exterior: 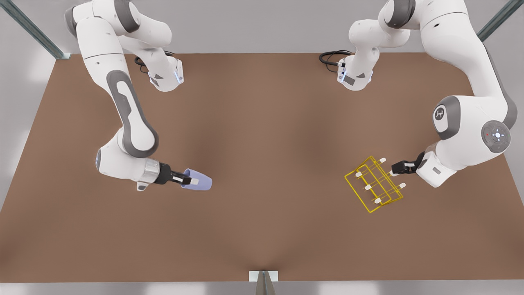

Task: Place the cup on the cup holder

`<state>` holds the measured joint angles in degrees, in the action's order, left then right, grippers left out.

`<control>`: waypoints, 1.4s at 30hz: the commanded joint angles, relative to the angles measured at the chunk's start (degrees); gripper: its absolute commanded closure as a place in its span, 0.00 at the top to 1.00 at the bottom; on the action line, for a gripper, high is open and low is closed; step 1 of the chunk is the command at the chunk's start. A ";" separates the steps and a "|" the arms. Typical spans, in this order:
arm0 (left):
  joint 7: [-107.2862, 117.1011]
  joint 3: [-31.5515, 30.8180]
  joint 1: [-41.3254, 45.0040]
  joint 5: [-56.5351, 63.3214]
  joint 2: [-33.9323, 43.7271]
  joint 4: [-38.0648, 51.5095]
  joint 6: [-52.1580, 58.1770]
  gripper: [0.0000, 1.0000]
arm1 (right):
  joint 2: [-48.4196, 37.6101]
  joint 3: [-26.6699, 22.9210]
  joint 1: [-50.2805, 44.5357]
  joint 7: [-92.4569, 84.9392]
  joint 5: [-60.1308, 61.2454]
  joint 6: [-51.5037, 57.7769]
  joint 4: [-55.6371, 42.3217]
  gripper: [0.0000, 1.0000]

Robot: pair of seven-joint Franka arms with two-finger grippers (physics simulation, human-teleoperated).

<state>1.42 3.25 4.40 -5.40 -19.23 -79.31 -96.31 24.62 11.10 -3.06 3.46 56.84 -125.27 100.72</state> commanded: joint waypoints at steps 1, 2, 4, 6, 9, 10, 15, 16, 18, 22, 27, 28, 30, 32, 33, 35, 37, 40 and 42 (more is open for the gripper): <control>4.11 0.00 0.00 0.91 0.07 0.03 0.33 1.00 | 2.01 1.29 -0.72 1.82 11.89 -0.06 -4.56 0.21; 4.11 0.00 0.00 0.91 0.07 0.03 0.33 1.00 | 3.76 3.66 -0.72 1.90 12.41 -2.08 -7.64 0.21; 4.11 0.00 0.08 1.00 0.07 0.03 0.42 1.00 | 10.00 10.78 -0.72 2.78 12.76 -6.39 -13.53 0.21; 4.47 -0.09 0.17 1.00 -0.02 0.03 0.33 1.00 | 16.16 15.35 -0.72 2.34 13.03 -6.65 -18.54 0.21; 4.47 -0.09 0.08 1.00 0.07 0.03 0.42 1.00 | 22.92 16.76 -6.17 1.91 12.68 -6.74 -25.65 0.21; 4.38 0.00 0.08 1.00 -0.02 0.03 0.33 1.00 | 27.49 16.85 -8.63 -0.91 12.68 -6.74 -30.57 0.21; 4.82 -0.70 0.17 1.88 -0.37 -0.06 0.77 1.00 | 34.00 16.15 -15.14 -1.08 11.80 -16.50 -33.92 0.21; 4.82 -0.70 0.17 1.88 -0.37 -0.06 0.68 1.00 | 34.88 15.53 -15.14 -1.00 9.52 -17.20 -33.92 0.21; 9.47 -0.62 0.17 2.06 -0.55 0.03 0.16 1.00 | 36.72 14.48 -15.14 -1.26 8.46 -17.38 -33.66 0.21; 34.25 -2.02 0.35 1.44 0.07 3.10 3.67 1.00 | 39.19 14.39 -15.58 -0.82 8.72 -21.33 -33.04 0.21; 55.79 -4.83 0.44 1.44 0.59 3.81 3.93 1.00 | 37.87 13.25 -15.40 -0.38 8.28 -21.95 -32.34 1.00; 62.55 -5.01 0.44 1.53 0.59 3.81 4.29 1.00 | 36.20 11.84 -15.31 -0.47 7.58 -21.95 -30.32 1.00; 88.38 -10.19 0.52 1.79 0.33 6.62 5.69 1.00 | 33.30 9.20 -14.96 -0.29 4.95 -21.95 -26.11 1.00; 107.62 -14.06 2.53 4.24 -0.19 6.62 6.75 1.00 | 29.00 6.22 -14.08 -0.56 1.96 -21.68 -20.84 1.00; 115.62 -13.98 7.01 5.57 -3.26 9.15 6.31 1.00 | 27.15 4.20 -14.08 -0.73 0.11 -21.60 -18.55 1.00; 124.00 -14.06 11.59 6.45 -7.58 12.33 4.20 1.00 | 19.24 -2.30 -14.08 -1.52 -4.28 -18.53 -11.95 1.00; 126.63 -13.97 17.30 7.41 -10.04 12.16 2.62 1.00 | 12.30 -13.19 -14.26 -0.74 -14.02 -1.06 -11.95 1.00; 133.49 -13.98 23.46 7.59 -14.87 10.67 -4.85 1.00 | 2.01 -27.18 -14.08 -1.17 -35.66 19.79 -18.36 1.00; 140.43 -13.98 24.60 7.42 -17.42 10.22 -10.21 1.00 | -3.43 -32.46 -14.17 -3.10 -42.60 30.25 -24.08 1.00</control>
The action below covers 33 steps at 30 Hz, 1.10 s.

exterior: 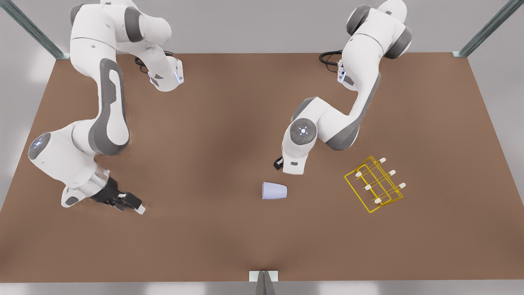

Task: Place the cup on the cup holder

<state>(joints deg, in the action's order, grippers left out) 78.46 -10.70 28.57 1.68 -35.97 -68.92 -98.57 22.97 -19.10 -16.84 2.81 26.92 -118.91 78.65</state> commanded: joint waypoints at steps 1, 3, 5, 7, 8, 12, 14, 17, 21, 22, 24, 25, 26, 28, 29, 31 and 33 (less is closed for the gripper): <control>68.31 0.07 1.48 0.61 -1.91 -0.16 -11.21 1.00 | -3.98 -2.61 -0.21 -3.52 -13.12 28.21 -2.28 1.00; 73.14 0.42 3.15 0.78 -2.52 -0.08 -14.81 1.00 | -10.39 -3.93 -1.09 -3.52 -21.37 33.58 1.58 1.00; 77.45 0.51 3.24 0.78 -3.31 0.10 -18.50 1.00 | -14.09 -4.10 -0.22 -3.95 -25.07 26.99 7.83 1.00; 77.28 2.26 3.07 0.87 -4.98 0.36 -20.52 1.00 | -15.15 -4.19 2.33 -7.81 -24.72 24.79 9.94 1.00; 76.75 4.37 2.89 0.87 -5.51 0.19 -20.35 1.00 | -14.97 -4.19 2.42 -8.00 -24.72 24.17 9.42 1.00; 76.75 7.63 2.36 0.87 -9.64 0.36 -21.31 1.00 | -13.65 -4.02 2.33 -7.03 -24.81 24.34 7.57 1.00; 73.95 7.72 2.36 1.57 -10.69 0.28 -21.84 1.00 | -13.74 -4.10 2.42 -7.47 -24.81 24.96 7.39 1.00; 65.42 7.45 3.50 1.92 -11.40 -0.25 -23.43 1.00 | -13.65 -4.02 2.42 -8.09 -24.81 24.87 7.13 1.00; 61.90 7.45 3.95 1.84 -13.15 0.10 -23.60 1.00 | -13.22 -4.02 2.33 -7.91 -24.81 24.87 7.13 1.00; 60.50 7.36 4.21 1.84 -13.51 0.28 -24.30 1.00 | -13.22 -4.02 2.33 -7.91 -24.81 24.87 7.13 1.00; 59.35 7.10 4.56 1.84 -13.95 0.36 -25.44 1.00 | -12.87 -3.93 2.25 -7.74 -24.81 24.78 7.13 1.00; 57.42 7.10 5.09 1.92 -14.30 0.36 -26.06 1.00 | -12.78 -4.02 2.33 -7.74 -24.81 24.78 7.13 1.00; 55.49 7.10 5.26 1.84 -14.39 0.36 -26.06 1.00 | -12.69 -3.93 2.33 -7.65 -24.72 24.70 7.13 1.00; 53.29 7.10 5.26 1.84 -15.00 0.36 -26.06 1.00 | -12.42 -3.93 2.33 -7.47 -24.72 24.34 7.04 1.00; 51.97 7.10 5.53 1.84 -15.27 0.36 -26.06 1.00 | -12.42 -4.02 2.33 -7.38 -24.63 24.26 7.04 1.00; 49.86 7.10 5.62 1.84 -16.41 0.36 -26.24 1.00 | -12.42 -3.93 2.42 -7.47 -24.63 24.26 7.04 1.00; 49.07 7.10 5.62 1.92 -16.67 0.36 -28.08 1.00 | -12.42 -4.02 2.42 -7.56 -24.63 24.26 7.04 1.00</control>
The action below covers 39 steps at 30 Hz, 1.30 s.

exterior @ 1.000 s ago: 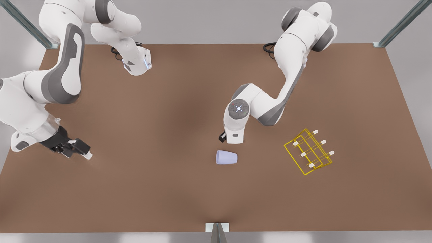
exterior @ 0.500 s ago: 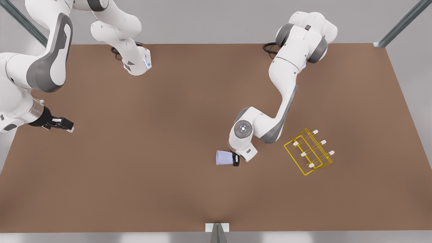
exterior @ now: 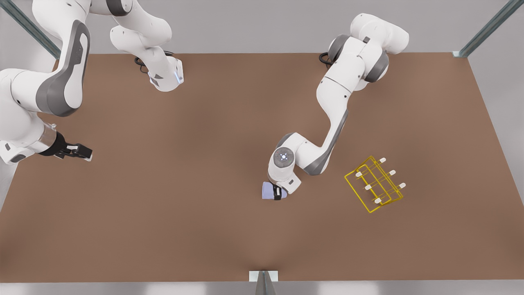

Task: Place the cup on the cup holder

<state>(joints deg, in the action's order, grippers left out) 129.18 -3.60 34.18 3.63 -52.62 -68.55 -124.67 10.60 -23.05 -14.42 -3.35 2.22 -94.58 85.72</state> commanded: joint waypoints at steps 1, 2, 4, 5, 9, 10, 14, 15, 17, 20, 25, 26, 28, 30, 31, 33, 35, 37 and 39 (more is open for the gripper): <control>-2.53 0.00 0.01 -0.02 -0.12 0.09 -1.98 1.00 | -0.06 -0.07 -0.09 -1.48 -0.02 -0.08 -0.03 1.00; -2.97 0.00 0.01 -0.11 -0.12 0.09 -1.98 1.00 | -0.85 -0.07 0.00 -1.74 0.07 0.97 0.14 1.00; -3.93 0.09 -0.25 -0.11 -0.90 0.88 -1.89 1.00 | -2.34 0.11 -0.35 -1.74 -0.02 2.38 0.50 1.00; -4.81 0.26 -0.25 -0.02 -1.61 0.88 -1.98 1.00 | -4.19 0.11 -0.53 -1.74 -0.02 2.03 3.22 1.00; -5.43 0.35 0.10 -0.02 -3.72 0.88 -3.03 1.00 | -4.28 1.68 -0.88 -0.87 0.16 2.47 2.26 1.00; -5.43 0.35 0.45 -0.02 -4.34 0.88 -3.47 1.00 | -4.28 3.80 -0.79 0.27 0.16 2.21 2.08 1.00; -5.87 0.26 0.45 -0.02 -4.60 0.88 -3.47 1.00 | -3.84 5.38 -0.53 2.39 0.16 2.56 2.08 1.00; -6.22 0.26 0.45 -0.02 -4.69 0.88 -3.47 1.00 | -3.84 5.29 -0.26 2.39 0.16 2.38 2.08 1.00; -6.83 0.26 0.71 -0.11 -4.95 0.88 -4.79 1.00 | -3.84 5.29 -0.09 2.39 0.16 2.47 2.08 1.00; -7.89 0.09 0.62 -0.11 -4.69 0.88 -4.53 0.75 | -3.84 5.12 -0.09 2.39 0.16 2.47 2.08 1.00; -10.44 -0.44 0.01 -1.16 1.99 0.88 6.28 0.78 | -4.19 4.77 0.00 1.77 0.07 5.28 0.50 1.00; -10.70 0.00 -0.08 -1.34 4.10 0.88 9.00 0.78 | -4.19 5.29 1.14 1.77 0.07 5.46 0.32 1.00; -10.70 1.23 -0.08 1.02 6.83 0.79 13.75 0.78 | -4.80 15.83 11.16 2.12 -0.28 5.63 0.59 1.00; -10.09 2.37 -0.08 10.42 7.44 0.79 21.66 0.80 | -5.07 19.44 15.12 2.04 -0.37 6.51 0.67 1.00; -9.82 2.37 -0.08 14.30 7.97 0.79 25.26 0.80 | -5.07 19.53 14.33 2.39 -0.72 6.51 0.76 1.00; -9.12 2.72 0.19 20.18 8.23 0.61 29.39 0.80 | -4.80 19.36 14.15 2.39 -0.99 6.16 0.67 1.00; -8.15 2.72 0.54 25.55 8.14 0.26 33.17 0.79 | -4.72 19.27 14.41 2.39 -0.99 5.90 0.32 1.00; -6.40 2.72 1.06 30.91 8.06 0.17 38.62 0.79 | -4.10 19.18 14.59 2.39 -0.90 5.90 -1.17 1.00; -6.39 2.72 2.12 33.37 8.32 0.26 42.67 0.79 | -2.96 19.00 14.86 2.30 -0.81 5.90 -2.49 1.00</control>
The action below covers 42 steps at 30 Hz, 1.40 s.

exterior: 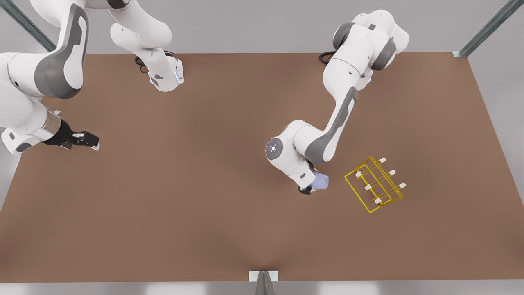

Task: Place the cup on the cup holder

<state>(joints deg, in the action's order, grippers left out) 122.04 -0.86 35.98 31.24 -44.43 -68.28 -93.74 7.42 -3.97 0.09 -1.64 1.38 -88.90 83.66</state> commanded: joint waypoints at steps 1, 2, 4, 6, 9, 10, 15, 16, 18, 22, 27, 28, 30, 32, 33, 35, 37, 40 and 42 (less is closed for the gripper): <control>1.01 0.07 0.58 7.69 0.14 0.08 13.31 0.79 | 0.23 -0.07 0.34 0.50 0.03 0.30 -0.42 1.00; 1.36 -0.02 0.67 11.47 0.14 -0.01 15.33 0.79 | 0.23 -0.07 0.34 0.32 0.03 0.30 -0.42 1.00; 2.15 -0.02 0.67 17.54 -0.30 -0.27 19.47 0.79 | 0.23 -0.07 0.34 0.59 0.03 0.56 -0.34 1.00; 3.38 -0.02 0.67 21.41 -0.65 -2.73 21.75 0.79 | 0.23 -0.07 0.34 0.50 -0.06 0.65 -0.42 1.00; 3.73 -0.02 1.37 26.33 -0.92 -4.58 24.92 0.79 | 0.14 -0.60 0.34 0.41 0.03 0.65 -0.42 1.00; 3.73 -0.02 1.81 27.29 -0.92 -5.37 25.09 0.79 | 0.14 -0.69 0.34 0.68 0.03 0.57 -0.42 1.00; 8.83 0.16 1.20 33.53 -3.20 -6.77 25.97 0.79 | 0.32 -1.21 0.26 0.50 0.38 0.21 -0.42 1.00; 9.79 0.07 1.19 34.50 -3.38 -7.65 26.15 0.79 | 0.32 -1.21 0.26 0.50 0.38 0.21 -0.42 1.00; 11.46 0.07 1.19 34.50 -3.73 -9.50 26.06 0.79 | 0.67 -1.21 0.26 0.32 0.47 0.21 -0.51 1.00; 11.90 0.95 0.58 35.64 -3.73 -10.82 25.45 0.79 | 1.02 -1.30 0.34 -0.12 0.47 0.21 -1.39 1.00; 12.34 0.95 -0.74 37.05 -4.78 -10.73 24.74 0.79 | 0.76 -1.39 0.26 0.59 0.21 0.74 -1.83 1.00; 12.34 0.95 -0.83 37.05 -4.96 -10.73 24.66 0.79 | 0.67 -1.39 0.34 0.50 0.29 0.83 -1.74 1.00; 13.57 0.95 -1.00 37.05 -4.87 -12.14 24.65 0.79 | 0.67 -1.39 0.34 0.50 0.21 0.92 -1.74 1.00; 14.10 0.95 -1.44 37.05 -4.78 -12.75 24.65 0.79 | 0.67 -1.39 0.34 0.32 0.21 0.92 -1.74 1.00; 14.54 1.04 -1.53 37.49 -4.61 -13.72 24.65 0.79 | 0.67 -1.39 0.34 0.50 0.21 0.92 -1.74 1.00; 14.89 1.04 -2.06 37.93 -4.61 -13.90 24.21 0.79 | 0.58 -1.39 0.34 0.06 0.21 0.92 -1.74 1.00; 14.98 0.95 -2.32 38.20 -4.70 -13.98 23.86 0.79 | 0.67 -1.39 0.34 0.15 0.21 0.92 -1.74 1.00; 15.42 1.03 -2.85 38.37 -4.78 -14.42 23.51 0.79 | 0.76 -1.39 0.34 0.32 0.12 0.92 -1.74 1.00; 16.56 0.95 -3.02 38.72 -4.78 -15.56 22.98 0.79 | 0.84 -1.39 0.34 0.41 0.12 0.92 -1.74 1.00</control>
<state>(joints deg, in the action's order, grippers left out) 133.65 0.08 33.00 69.52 -49.29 -83.59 -70.07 8.30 -5.34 0.44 -1.33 1.48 -88.05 81.95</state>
